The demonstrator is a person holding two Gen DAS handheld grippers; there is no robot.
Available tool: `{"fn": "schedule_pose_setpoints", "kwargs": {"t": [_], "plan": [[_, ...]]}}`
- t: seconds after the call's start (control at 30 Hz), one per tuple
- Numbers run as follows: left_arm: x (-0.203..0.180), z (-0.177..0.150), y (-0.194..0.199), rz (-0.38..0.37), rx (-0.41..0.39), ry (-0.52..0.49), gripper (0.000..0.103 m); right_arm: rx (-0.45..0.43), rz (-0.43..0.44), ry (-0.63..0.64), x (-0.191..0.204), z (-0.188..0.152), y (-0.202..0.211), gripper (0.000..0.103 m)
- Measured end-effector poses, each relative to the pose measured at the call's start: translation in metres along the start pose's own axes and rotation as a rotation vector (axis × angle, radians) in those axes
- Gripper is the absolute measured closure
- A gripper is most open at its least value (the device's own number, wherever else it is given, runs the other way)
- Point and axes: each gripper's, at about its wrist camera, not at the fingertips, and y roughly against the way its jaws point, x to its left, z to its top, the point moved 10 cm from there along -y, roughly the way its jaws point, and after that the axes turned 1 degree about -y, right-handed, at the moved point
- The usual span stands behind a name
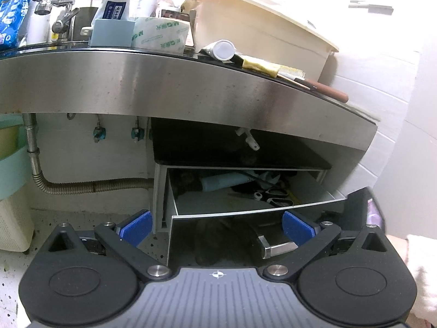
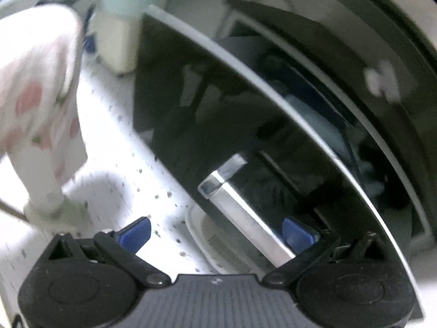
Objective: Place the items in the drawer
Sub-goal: 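Pull the drawer handle outward with the right gripper to open it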
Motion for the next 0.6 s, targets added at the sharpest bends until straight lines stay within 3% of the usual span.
{"fn": "schedule_pose_setpoints", "kwargs": {"t": [0.27,0.37,0.6], "plan": [[-0.002,-0.001,-0.003,-0.004,0.000,0.001,0.000,-0.174,-0.010,-0.516,-0.051,-0.003,0.038,0.002],[-0.005,-0.003,-0.004,-0.007,0.008,0.000,0.000,-0.195,-0.043,-0.685,-0.071,-0.003,0.035,0.014],[-0.005,-0.002,0.001,-0.007,-0.001,-0.001,0.000,-0.140,-0.105,-0.734,-0.081,0.000,0.011,0.017]]}}
